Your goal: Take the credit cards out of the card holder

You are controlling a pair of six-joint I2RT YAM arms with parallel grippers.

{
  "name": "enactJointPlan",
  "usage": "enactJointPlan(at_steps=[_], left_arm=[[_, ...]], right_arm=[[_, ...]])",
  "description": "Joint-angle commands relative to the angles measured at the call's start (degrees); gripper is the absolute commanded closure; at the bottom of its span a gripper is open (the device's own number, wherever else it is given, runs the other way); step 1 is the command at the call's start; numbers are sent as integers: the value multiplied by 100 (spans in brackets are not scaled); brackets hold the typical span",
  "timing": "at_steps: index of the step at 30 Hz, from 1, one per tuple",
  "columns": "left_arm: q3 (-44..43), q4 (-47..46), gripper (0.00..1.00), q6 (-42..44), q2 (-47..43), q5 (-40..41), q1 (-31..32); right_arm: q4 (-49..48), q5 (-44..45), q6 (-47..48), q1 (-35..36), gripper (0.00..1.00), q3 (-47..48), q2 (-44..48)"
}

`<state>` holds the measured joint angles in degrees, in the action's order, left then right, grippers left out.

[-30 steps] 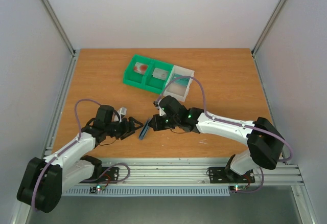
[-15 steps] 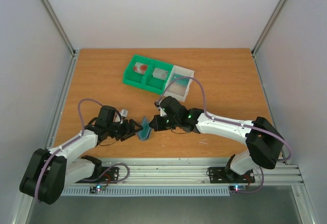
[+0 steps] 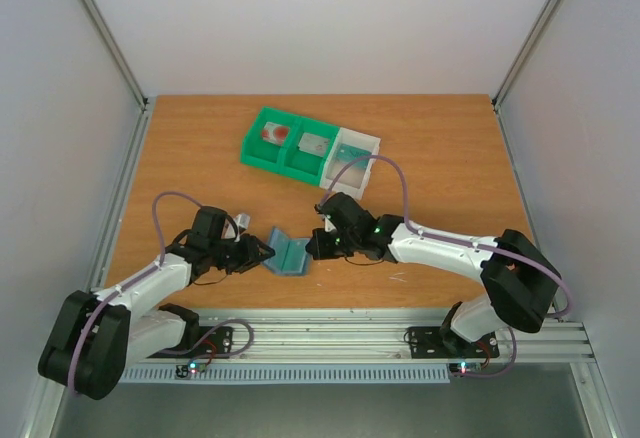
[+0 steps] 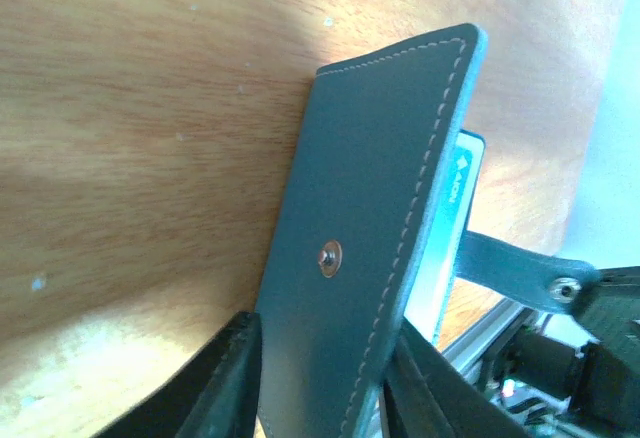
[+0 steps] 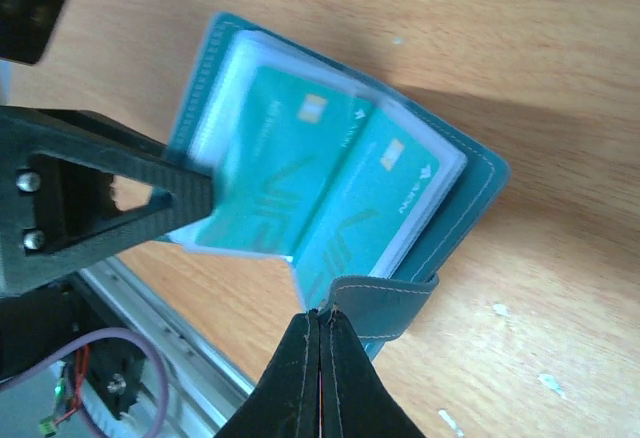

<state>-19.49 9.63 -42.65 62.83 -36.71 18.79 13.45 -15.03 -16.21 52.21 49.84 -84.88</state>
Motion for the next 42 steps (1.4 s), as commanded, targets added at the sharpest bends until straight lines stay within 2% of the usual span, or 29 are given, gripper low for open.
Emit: enactJointPlan(at_steps=[1,4,10,15,18,20,26,33,39,42], left_arm=[[24,-3,73,117,-85,76,20],[40,35,79,117,-108,64,20],[107,76,80,58,-196,111,24],[183,-156,93,-11,-114,6,22],[237,-191,95,-41,-65,48,20],[267,-196,94,-41,-48,93,21],[306,-427,83,-114,-15,-109,20],[413,-561,78,-164,-55,-184,26],[478,-722,76,-203,-21,-172,20],[474,-761,76,-232,-2,-174,20]], right_arm=[[175,242,75,-109,99,-161,141],[409,440,151,-138,99,-180,186],[755,679,308,-223,99,-203,354],[428,-13,250,-228,99,-94,461],[-36,-470,16,-226,99,-30,465],[-507,-751,-192,-228,99,-17,413],[-1519,-1506,-793,-237,99,-58,-55],[-2012,-1649,-1090,-383,99,-360,-240],[-3860,-2340,-2148,-552,99,-554,-906],[-4087,-2363,-2276,-562,99,-561,-1089]])
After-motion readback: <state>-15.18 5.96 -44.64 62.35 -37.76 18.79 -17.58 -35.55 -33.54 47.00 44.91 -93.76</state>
